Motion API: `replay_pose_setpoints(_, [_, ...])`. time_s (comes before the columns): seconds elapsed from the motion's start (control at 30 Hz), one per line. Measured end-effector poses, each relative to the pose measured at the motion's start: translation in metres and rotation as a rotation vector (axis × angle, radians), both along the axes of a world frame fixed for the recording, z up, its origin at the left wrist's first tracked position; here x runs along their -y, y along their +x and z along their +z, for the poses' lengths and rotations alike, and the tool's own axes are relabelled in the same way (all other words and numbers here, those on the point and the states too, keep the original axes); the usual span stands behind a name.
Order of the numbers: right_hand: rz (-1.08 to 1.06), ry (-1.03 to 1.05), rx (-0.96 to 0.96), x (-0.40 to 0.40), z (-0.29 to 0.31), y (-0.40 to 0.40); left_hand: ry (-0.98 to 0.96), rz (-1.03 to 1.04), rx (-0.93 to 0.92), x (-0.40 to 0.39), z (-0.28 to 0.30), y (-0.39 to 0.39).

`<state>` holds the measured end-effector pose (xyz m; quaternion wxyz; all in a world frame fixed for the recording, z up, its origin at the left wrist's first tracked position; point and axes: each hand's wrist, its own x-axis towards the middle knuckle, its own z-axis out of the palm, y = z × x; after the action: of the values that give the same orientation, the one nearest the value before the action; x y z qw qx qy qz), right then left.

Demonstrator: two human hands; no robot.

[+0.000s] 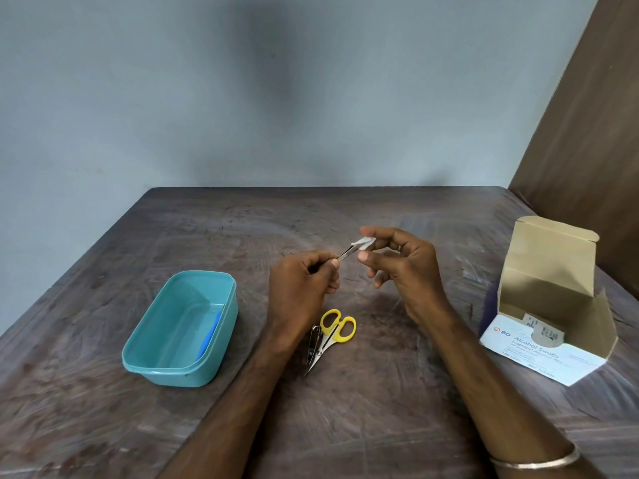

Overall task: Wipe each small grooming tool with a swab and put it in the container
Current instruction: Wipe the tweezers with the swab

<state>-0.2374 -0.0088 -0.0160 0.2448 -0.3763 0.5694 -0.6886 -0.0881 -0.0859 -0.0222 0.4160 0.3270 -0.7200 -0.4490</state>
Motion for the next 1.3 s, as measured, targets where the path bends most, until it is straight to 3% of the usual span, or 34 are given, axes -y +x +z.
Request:
replay_pose_setpoints(0.23, [-0.015,-0.011,-0.006,-0.001,0.001,0.001,-0.026,-0.030,0.013,-0.001,-0.001,-0.001])
replay_pose_setpoints(0.57, [0.013,-0.055,-0.075,-0.003,0.004,0.004,0.230,-0.141,-0.083,-0.002,0.008,0.002])
replay_pose_setpoints(1.3, [0.026,0.081,-0.299,-0.002,-0.002,-0.006,0.077,-0.095,0.005,0.001,0.005,0.001])
